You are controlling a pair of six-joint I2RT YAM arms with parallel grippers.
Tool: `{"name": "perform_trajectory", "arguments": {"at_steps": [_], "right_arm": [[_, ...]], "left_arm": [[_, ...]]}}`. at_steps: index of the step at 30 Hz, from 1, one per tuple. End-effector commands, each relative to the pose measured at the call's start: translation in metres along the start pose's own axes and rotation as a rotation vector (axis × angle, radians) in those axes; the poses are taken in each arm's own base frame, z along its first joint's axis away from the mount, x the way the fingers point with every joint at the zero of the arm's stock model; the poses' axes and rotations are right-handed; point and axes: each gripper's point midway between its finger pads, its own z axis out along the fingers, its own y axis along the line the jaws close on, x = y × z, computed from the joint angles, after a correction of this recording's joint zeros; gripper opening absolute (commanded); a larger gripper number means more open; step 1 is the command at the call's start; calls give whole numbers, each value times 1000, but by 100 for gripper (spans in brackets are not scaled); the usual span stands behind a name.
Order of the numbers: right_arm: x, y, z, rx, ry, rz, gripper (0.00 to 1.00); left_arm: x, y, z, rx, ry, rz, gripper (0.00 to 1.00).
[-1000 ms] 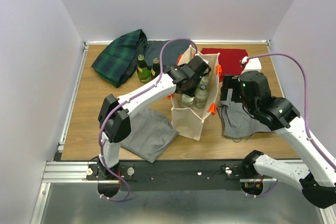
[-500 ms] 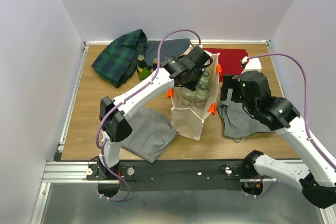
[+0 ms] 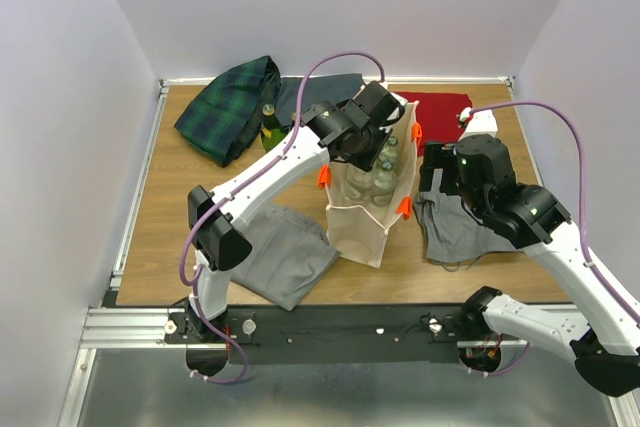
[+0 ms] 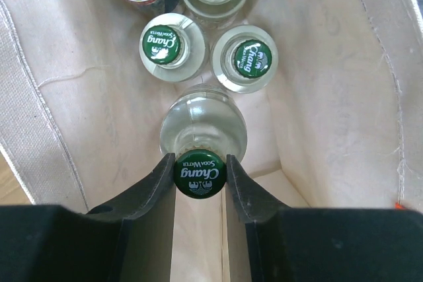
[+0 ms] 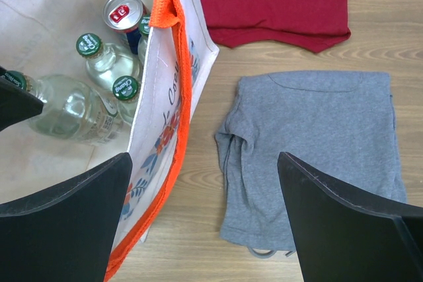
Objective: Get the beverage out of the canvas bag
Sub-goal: Take out the drink from the canvas bag.
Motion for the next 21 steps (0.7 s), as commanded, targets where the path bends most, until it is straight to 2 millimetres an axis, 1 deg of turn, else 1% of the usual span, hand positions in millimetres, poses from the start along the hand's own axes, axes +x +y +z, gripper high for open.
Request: {"name": "perform_trajectory", "arguments": {"at_steps": [1, 15, 17, 21], "right_arm": [[-13, 7, -3, -24, -36, 34, 100], [-17, 11, -2, -35, -26, 50, 100], [-16, 12, -2, -37, -24, 54, 100], [-17, 13, -3, -42, -24, 62, 100]], "left_arm": [[-27, -8, -42, 72, -117, 22, 0], [-32, -16, -79, 154, -167, 45, 0], [-31, -19, -81, 174, -166, 45, 0], [-31, -18, -87, 175, -173, 44, 0]]}}
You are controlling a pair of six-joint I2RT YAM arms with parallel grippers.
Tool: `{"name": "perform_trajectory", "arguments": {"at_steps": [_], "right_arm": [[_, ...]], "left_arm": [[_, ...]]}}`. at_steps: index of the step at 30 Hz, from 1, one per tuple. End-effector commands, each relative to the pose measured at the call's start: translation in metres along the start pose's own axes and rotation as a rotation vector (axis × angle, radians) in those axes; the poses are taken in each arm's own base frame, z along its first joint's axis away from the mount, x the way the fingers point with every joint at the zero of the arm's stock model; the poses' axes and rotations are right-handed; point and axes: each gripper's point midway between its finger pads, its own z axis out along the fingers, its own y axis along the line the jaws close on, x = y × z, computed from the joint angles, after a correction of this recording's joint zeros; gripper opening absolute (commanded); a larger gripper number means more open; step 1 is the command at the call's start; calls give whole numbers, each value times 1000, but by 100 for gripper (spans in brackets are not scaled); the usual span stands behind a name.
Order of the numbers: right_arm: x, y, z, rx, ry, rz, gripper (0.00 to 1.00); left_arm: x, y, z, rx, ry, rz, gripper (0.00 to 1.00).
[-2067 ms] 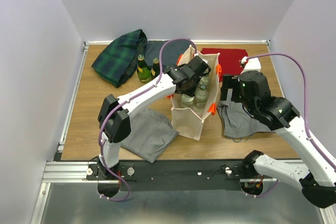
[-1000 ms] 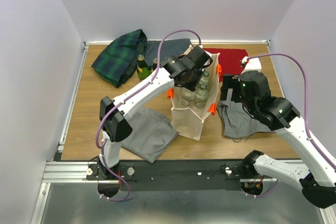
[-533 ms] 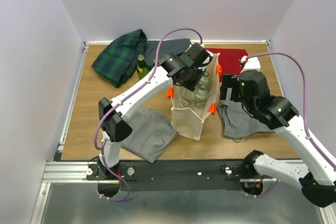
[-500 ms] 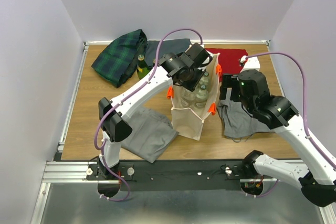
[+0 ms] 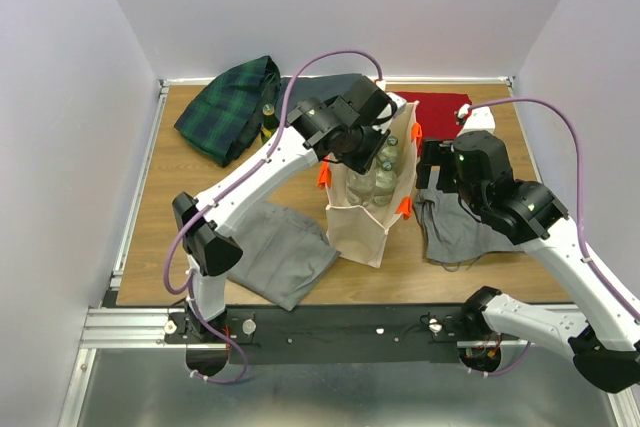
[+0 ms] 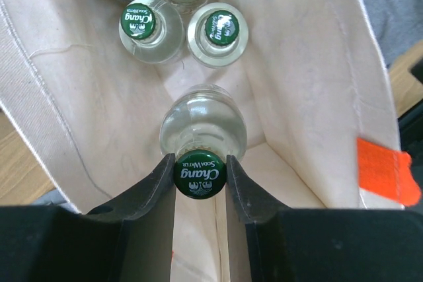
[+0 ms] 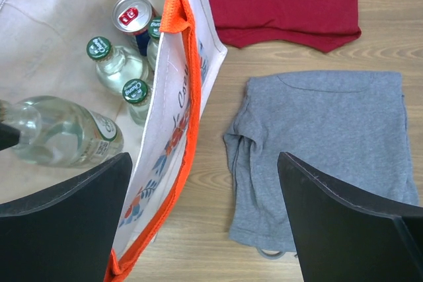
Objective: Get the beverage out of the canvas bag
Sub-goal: Take out the drink from the canvas bag.
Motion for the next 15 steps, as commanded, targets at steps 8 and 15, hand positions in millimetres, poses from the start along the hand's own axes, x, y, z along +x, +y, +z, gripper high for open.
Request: {"name": "perform_trajectory", "arguments": {"at_steps": [8, 15], "right_arm": [[-15, 9, -6, -38, -34, 54, 100], [-13, 12, -8, -57, -19, 63, 100]], "left_arm": [[-39, -11, -75, 78, -230, 10, 0], [-41, -6, -87, 59, -263, 7, 0]]}}
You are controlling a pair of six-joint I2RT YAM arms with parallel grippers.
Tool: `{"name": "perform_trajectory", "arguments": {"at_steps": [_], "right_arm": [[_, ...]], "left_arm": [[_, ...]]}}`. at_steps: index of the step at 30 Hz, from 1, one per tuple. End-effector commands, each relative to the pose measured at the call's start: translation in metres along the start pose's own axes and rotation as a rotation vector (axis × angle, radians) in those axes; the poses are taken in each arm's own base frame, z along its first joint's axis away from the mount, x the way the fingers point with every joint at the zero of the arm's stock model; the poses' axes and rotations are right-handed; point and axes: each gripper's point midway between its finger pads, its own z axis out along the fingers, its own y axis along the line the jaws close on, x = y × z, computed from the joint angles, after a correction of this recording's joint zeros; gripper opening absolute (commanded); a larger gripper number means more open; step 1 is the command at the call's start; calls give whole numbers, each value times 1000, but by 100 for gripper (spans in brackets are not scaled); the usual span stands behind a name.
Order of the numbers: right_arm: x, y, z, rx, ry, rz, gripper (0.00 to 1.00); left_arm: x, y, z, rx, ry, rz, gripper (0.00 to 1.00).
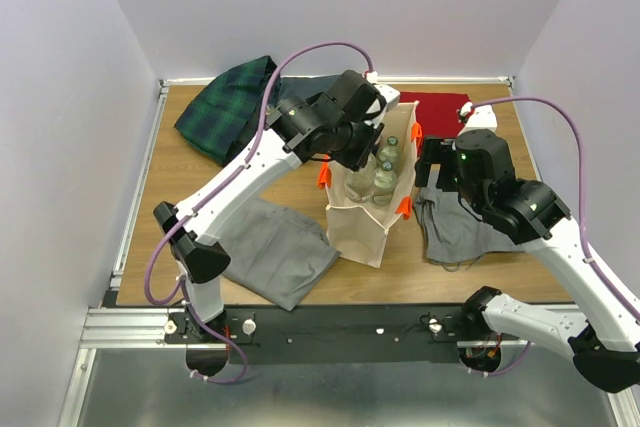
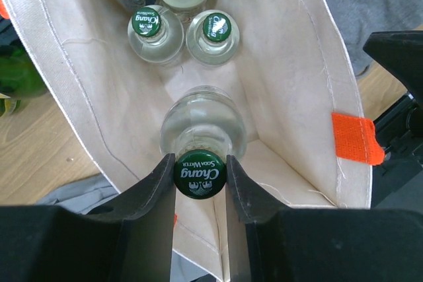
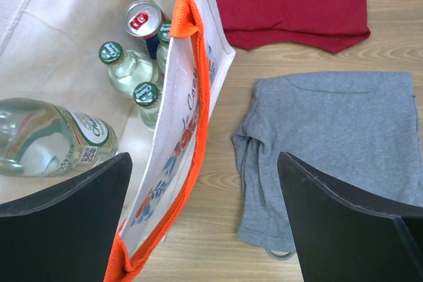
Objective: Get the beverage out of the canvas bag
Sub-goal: Take out the drink from the canvas bag.
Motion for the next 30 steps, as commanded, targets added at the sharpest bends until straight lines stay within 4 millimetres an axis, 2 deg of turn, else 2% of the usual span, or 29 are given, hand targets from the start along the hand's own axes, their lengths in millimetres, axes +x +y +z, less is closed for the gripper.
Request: {"name": "perform_trajectory", "arguments": {"at_steps": [1, 8, 18, 30], "right_arm": [[-9, 8, -6, -38, -16, 41, 100], [-4, 15, -5, -70, 3, 71, 100], [-6, 14, -9, -74, -6, 82, 100], [-3, 16, -8, -79, 7, 78, 100]], "left_arm": [[-37, -4, -49, 30, -199, 16, 0], [-48, 2, -63, -3, -251, 24, 0], [-65, 10, -86, -49, -336, 10, 0], [-96, 29, -118, -153, -501, -33, 0]]}}
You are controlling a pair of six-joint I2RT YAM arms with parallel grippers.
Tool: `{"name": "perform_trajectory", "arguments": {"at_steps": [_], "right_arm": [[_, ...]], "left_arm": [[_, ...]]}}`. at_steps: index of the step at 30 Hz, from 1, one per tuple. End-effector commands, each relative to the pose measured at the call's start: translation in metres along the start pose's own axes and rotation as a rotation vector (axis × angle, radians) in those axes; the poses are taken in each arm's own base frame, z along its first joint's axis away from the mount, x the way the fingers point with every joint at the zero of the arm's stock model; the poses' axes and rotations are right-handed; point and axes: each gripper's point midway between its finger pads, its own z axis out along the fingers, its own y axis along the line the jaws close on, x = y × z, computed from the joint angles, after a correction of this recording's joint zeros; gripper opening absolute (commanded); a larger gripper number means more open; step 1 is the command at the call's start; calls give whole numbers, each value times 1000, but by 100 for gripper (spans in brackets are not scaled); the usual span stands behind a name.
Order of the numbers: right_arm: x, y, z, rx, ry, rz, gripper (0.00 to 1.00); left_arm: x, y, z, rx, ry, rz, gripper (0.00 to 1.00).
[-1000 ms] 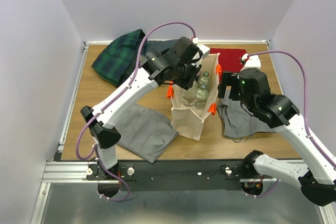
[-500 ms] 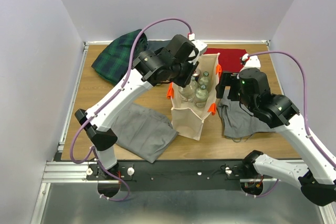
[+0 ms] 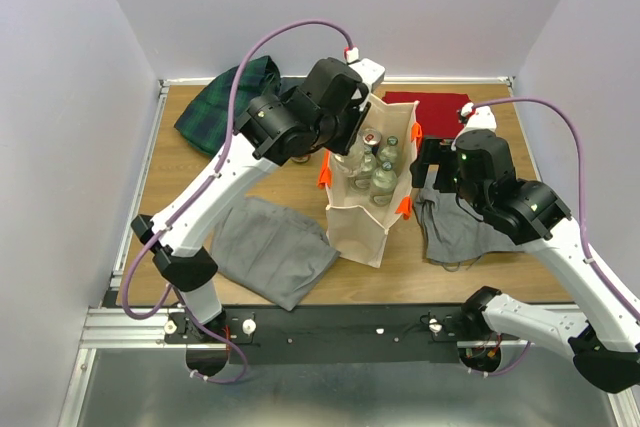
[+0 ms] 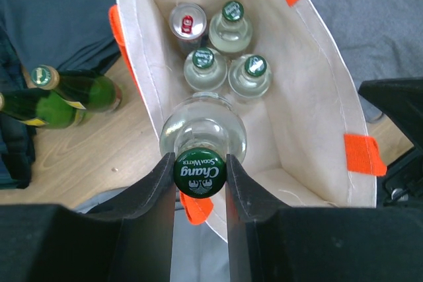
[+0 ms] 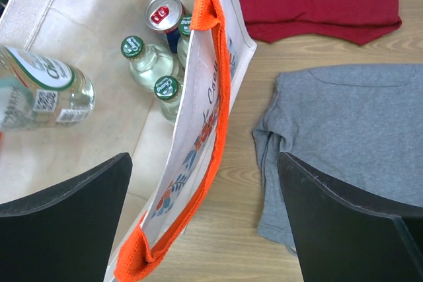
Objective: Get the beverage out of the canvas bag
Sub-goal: Take out the drink from the canvas bag, then place the drink at the center of the board.
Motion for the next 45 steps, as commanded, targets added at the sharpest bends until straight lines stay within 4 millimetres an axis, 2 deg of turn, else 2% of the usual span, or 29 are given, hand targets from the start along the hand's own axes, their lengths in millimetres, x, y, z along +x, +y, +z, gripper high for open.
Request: {"name": "perform_trajectory", "arguments": {"at_steps": [1, 10, 17, 18, 19, 24, 29, 34, 39, 45], "right_arm": [[-5, 4, -5, -24, -14, 23, 100], [-4, 4, -5, -21, -9, 23, 100], [-3, 4, -4, -21, -8, 21, 100], [-2, 5, -3, -23, -9, 22, 100], [-2, 5, -3, -23, -7, 21, 100], [-1, 5, -4, -31, -5, 22, 100], [-1, 3, -5, -24, -8, 26, 100], [-1, 5, -4, -27, -3, 25, 100], [1, 9, 0, -34, 15, 14, 100], [-3, 16, 5, -45, 24, 21, 100]], "left_arm": [[-78, 15, -56, -47, -336, -58, 0], [-99, 40, -75, -169, -437, -84, 0], [-105, 60, -86, -242, -486, -127, 0], [-103, 63, -82, -250, -482, -130, 0], [-107, 66, -88, -253, -512, -146, 0], [-105, 82, -88, -302, -512, -164, 0], [-94, 95, -78, -338, -474, -171, 0], [-76, 110, -55, -369, -423, -183, 0], [-58, 114, -30, -355, -374, -175, 0], [-54, 113, -10, -310, -375, -165, 0]]}}
